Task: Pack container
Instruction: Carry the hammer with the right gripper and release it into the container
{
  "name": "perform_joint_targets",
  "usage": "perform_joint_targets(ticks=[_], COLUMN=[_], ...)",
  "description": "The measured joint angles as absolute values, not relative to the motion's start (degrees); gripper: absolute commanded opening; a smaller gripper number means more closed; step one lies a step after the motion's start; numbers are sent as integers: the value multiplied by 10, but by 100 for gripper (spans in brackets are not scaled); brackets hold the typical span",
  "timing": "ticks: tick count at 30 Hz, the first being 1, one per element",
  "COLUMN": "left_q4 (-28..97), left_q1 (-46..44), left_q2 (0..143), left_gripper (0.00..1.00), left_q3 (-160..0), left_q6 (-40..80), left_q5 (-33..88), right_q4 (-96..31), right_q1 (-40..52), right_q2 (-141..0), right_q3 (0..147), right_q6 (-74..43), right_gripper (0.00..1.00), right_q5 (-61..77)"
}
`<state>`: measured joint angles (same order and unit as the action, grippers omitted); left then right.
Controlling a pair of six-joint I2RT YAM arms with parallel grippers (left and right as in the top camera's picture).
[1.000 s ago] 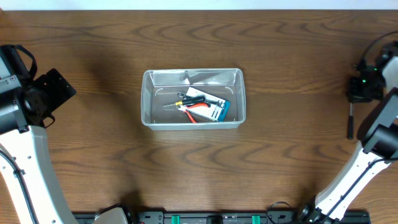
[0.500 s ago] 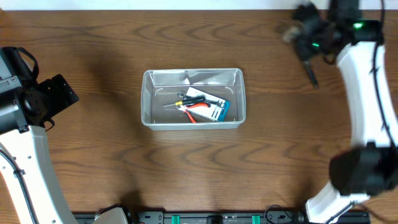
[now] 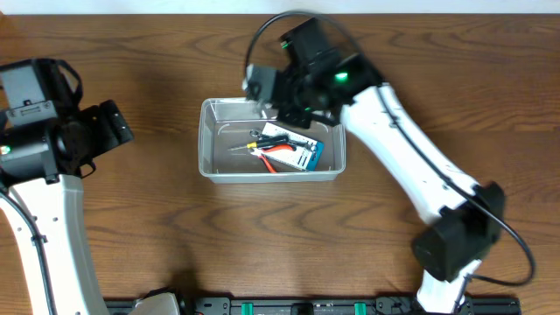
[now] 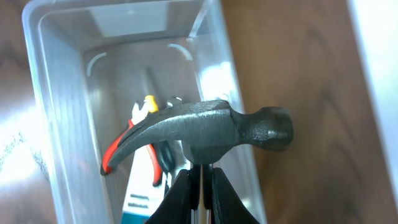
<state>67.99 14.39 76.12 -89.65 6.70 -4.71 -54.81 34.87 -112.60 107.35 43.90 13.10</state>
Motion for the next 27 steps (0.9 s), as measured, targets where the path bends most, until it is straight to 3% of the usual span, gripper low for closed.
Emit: perform_joint_targets(ticks=[6,8,9,10,14,16,21,27], left_q4=[680,680,680,680,680,681,680,658], left_q1=[111,104,101,100,97,97,93,33], left_q2=[761,761,761,761,761,761,761,761], left_gripper=[98,98,98,98,98,98,98,98], left_q3=[-896,-896,-896,-896,-896,-896,-896,-893], left_q6=[61,61,61,60,59,58,54,29], left_q5=[-47,-47,-47,-47,-47,-47,-47,-52], right_q4=[-539,-539,-539,-539,-536,-536,-521,-402], right_q1=[355,355,355,355,352,350,337,268], right_q2=[-1195,-1216,-1230,-1233,-1251,-1252,-1252,-1218], right_q3=[1072,1072,1072,1072,1071,1071,1076,1113], right_q6=[462,466,469,468,470,469,446,312], right_gripper=[2,10,17,29,51,96,99,99], right_q5=[131,131,131,131,131,130,125,85])
